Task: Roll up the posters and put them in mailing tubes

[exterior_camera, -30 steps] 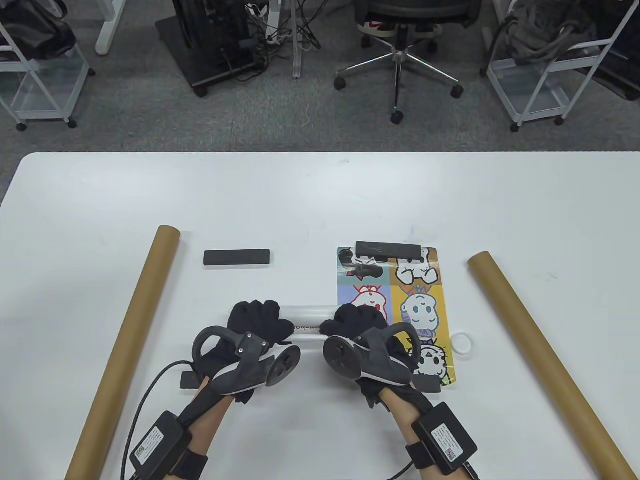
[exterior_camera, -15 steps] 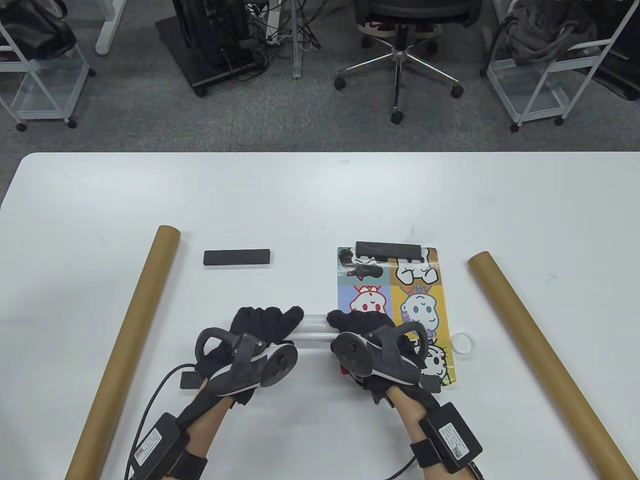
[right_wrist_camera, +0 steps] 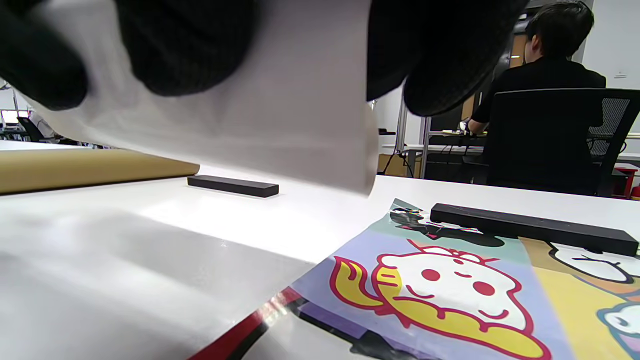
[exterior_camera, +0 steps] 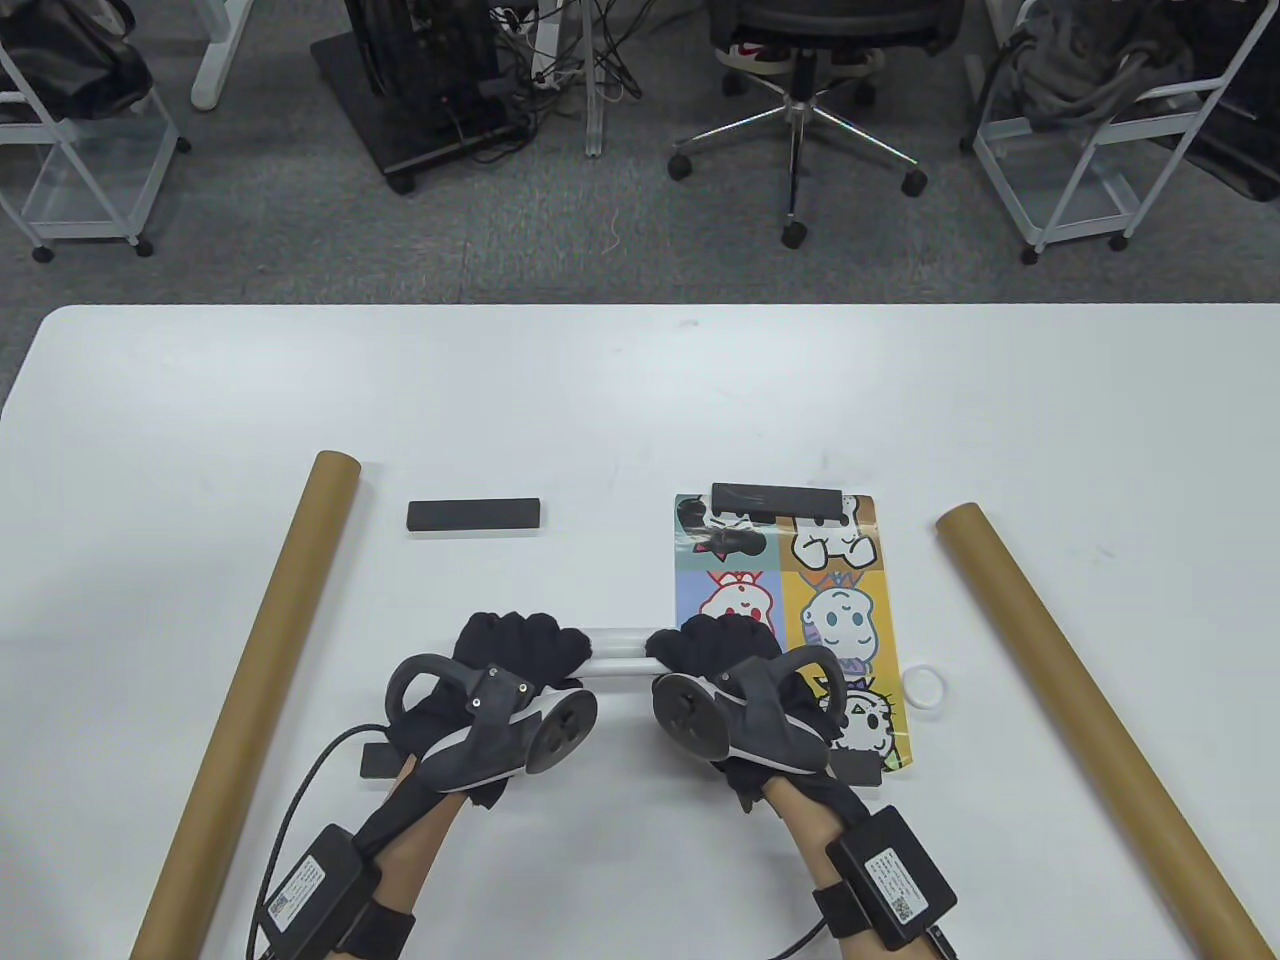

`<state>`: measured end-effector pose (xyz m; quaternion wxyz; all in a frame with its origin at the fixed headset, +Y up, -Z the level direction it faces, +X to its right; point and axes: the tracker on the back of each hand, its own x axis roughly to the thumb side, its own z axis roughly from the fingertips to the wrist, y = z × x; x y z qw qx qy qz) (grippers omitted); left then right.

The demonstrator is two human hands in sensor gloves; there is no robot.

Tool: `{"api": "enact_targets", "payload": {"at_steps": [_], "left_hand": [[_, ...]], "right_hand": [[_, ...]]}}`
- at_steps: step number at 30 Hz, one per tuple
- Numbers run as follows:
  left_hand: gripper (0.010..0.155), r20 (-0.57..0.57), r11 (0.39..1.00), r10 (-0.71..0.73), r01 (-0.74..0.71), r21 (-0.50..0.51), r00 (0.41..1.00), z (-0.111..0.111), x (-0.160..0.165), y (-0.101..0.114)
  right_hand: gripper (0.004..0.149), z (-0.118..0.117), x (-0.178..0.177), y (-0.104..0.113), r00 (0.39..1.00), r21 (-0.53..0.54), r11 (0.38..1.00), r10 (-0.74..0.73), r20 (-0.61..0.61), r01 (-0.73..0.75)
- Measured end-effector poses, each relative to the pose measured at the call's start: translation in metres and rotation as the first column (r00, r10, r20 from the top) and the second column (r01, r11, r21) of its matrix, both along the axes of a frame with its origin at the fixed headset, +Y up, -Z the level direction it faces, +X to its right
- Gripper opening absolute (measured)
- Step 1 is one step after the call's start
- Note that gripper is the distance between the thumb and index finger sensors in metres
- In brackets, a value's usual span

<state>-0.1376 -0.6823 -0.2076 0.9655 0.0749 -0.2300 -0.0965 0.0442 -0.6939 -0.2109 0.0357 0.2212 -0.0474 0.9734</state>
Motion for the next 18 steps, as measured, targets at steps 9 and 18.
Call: {"api": "enact_targets", "payload": {"at_steps": [9, 18], "left_hand": [[0.046, -0.014, 0.999, -0.038, 0.037, -0.022, 0.999, 0.0007, 0.0033, -0.0011], [0.06, -0.014, 0.998, 0.045, -0.046, -0.053, 0.999, -0.0026, -0.0028, 0.0]], "right_hand": [[0.043, -0.0006, 0.0005, -0.0012, 0.999, -0.034, 0.999, 0.017, 0.028, -0.016], [0.057, -0.0035, 0.0056, -0.0023, 0.999, -0.025, 1.0, -0.004, 0.032, 0.005]]}}
